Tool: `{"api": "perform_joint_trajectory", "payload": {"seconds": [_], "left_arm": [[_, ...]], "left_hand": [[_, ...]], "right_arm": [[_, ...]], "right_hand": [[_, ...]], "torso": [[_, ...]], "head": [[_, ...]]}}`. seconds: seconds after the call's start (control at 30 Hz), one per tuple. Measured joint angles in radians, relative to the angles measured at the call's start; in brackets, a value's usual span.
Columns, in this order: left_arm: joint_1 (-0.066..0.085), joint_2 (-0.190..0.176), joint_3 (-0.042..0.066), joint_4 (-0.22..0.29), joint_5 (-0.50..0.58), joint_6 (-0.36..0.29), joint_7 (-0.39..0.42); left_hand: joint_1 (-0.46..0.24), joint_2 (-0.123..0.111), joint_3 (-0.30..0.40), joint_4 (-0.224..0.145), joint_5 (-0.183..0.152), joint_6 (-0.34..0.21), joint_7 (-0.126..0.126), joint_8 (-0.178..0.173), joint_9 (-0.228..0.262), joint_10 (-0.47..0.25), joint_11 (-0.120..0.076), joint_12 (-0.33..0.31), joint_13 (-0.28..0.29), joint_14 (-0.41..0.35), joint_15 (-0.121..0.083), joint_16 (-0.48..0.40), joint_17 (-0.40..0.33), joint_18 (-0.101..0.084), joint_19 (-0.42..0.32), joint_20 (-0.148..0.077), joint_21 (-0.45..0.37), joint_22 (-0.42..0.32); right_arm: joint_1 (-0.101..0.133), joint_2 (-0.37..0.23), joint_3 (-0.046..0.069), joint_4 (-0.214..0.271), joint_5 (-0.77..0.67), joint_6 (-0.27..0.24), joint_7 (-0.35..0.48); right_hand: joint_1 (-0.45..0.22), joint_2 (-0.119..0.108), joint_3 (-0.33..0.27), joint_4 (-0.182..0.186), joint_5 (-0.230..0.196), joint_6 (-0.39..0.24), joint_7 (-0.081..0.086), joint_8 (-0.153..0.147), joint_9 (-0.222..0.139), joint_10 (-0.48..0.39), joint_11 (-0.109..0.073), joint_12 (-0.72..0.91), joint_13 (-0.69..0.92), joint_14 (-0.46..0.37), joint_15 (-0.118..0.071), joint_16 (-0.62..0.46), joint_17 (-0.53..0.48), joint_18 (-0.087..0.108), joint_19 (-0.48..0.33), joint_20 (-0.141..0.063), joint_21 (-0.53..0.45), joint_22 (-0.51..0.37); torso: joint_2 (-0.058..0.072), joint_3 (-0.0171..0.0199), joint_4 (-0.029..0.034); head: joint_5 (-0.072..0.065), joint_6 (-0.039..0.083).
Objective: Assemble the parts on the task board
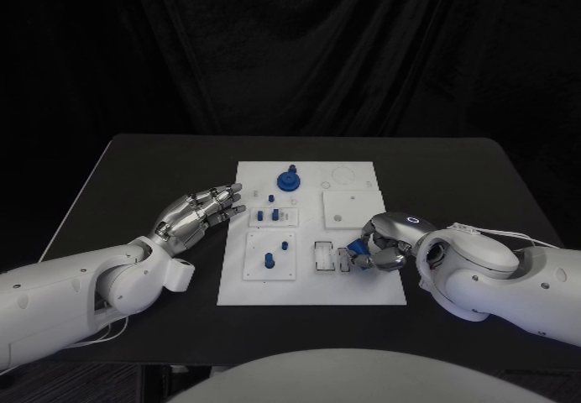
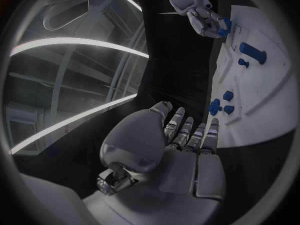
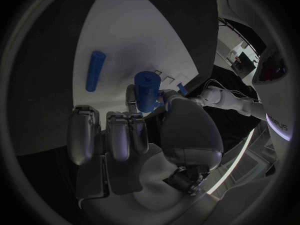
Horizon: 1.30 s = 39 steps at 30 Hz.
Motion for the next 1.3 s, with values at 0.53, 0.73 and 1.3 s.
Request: {"api": "perform_joint_trajectory", "payload": {"seconds": [0.53, 0.73, 1.3], "left_arm": [[-0.001, 0.001, 0.0, 0.001, 0.0, 0.001, -0.003], [-0.001, 0.001, 0.0, 0.002, 0.0, 0.001, -0.004], [-0.001, 0.004, 0.0, 0.0, 0.0, 0.001, -0.006]], "left_hand": [[0.0, 0.0, 0.0, 0.0, 0.0, 0.0, 0.0, 0.0, 0.0, 0.0, 0.0, 0.0, 0.0, 0.0, 0.0, 0.0, 0.0, 0.0, 0.0, 0.0, 0.0, 0.0], [0.0, 0.0, 0.0, 0.0, 0.0, 0.0, 0.0, 0.0, 0.0, 0.0, 0.0, 0.0, 0.0, 0.0, 0.0, 0.0, 0.0, 0.0, 0.0, 0.0, 0.0, 0.0], [0.0, 0.0, 0.008, 0.0, 0.0, 0.0, 0.0, 0.0, 0.0, 0.0, 0.0, 0.0, 0.001, 0.0, 0.0, 0.0, 0.0, 0.0, 0.0, 0.0, 0.0, 0.0]], "right_arm": [[0.0, 0.045, 0.001, 0.006, 0.104, -0.063, 0.05], [0.0, 0.068, 0.001, -0.008, 0.121, -0.053, 0.045], [0.0, 0.1, 0.001, -0.049, 0.138, -0.024, 0.021]], "right_hand": [[-0.084, 0.022, 0.032, 0.01, -0.207, 0.006, -0.009, -0.005, 0.095, -0.005, -0.006, 0.0, 0.001, -0.005, -0.006, 0.0, 0.0, 0.0, 0.004, -0.003, 0.004, 0.0], [-0.097, 0.032, 0.055, -0.006, -0.284, 0.01, -0.014, -0.014, 0.102, -0.005, -0.006, 0.0, 0.001, -0.005, -0.006, 0.0, 0.0, 0.0, 0.004, -0.004, -0.002, 0.0], [-0.126, 0.051, 0.033, 0.028, -0.459, 0.031, -0.019, -0.047, 0.121, -0.005, -0.006, 0.0, 0.001, -0.005, -0.006, 0.0, 0.0, 0.0, 0.004, -0.003, -0.006, 0.0]], "torso": [[0.0, 0.0004, 0.0012], [0.002, -0.0012, 0.0018], [0.001, -0.0018, 0.003]], "head": [[-0.002, 0.0], [0.0, 0.0], [-0.001, 0.0]]}}
